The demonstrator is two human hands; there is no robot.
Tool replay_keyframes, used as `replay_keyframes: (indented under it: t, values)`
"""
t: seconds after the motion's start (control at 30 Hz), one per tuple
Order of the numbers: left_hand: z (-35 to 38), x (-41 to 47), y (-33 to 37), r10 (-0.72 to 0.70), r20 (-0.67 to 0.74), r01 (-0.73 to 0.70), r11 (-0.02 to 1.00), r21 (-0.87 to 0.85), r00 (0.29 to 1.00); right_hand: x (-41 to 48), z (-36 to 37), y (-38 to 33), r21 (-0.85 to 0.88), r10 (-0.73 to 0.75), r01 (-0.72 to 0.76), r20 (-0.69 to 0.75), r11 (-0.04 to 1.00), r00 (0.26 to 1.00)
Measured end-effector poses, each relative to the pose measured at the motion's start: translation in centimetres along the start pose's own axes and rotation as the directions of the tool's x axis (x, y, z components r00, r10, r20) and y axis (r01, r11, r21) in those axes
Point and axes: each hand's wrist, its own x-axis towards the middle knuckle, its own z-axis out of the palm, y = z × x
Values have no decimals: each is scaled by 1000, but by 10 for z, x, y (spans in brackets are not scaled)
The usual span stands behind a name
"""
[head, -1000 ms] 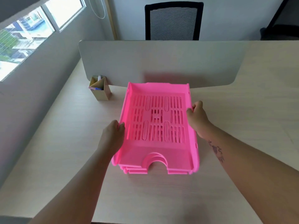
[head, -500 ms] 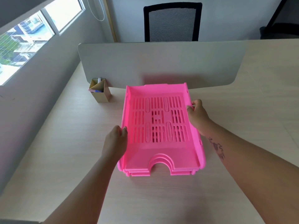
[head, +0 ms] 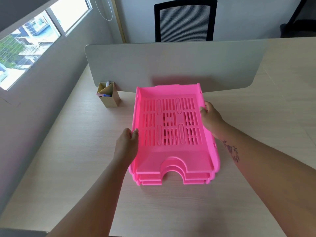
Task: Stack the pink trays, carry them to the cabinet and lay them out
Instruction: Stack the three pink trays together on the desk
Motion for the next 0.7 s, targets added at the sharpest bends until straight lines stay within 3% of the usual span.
replay_keyframes:
  t: [0.13,0.23,0.33,0.53,0.7]
  values:
    - [-5,-9,1,-26,44,31,990,-136,999,-25,-7,8,94,15,-25,101,995,995]
    - [-13,-27,-10,-26,193,97,925,-368,981,-53,-11,13,171,24,-46,127,984,992]
    - [-15,-42,-35,58,291,83,889,-450,955,-72,-8,27,177,18,-43,139,983,990]
    - [-2,-42,-37,36,230,83,870,-487,973,-78,1,38,215,67,-79,62,973,996]
    - [7,-57,-59,75,232,66,836,-545,970,-95,0,50,355,78,-107,97,928,992]
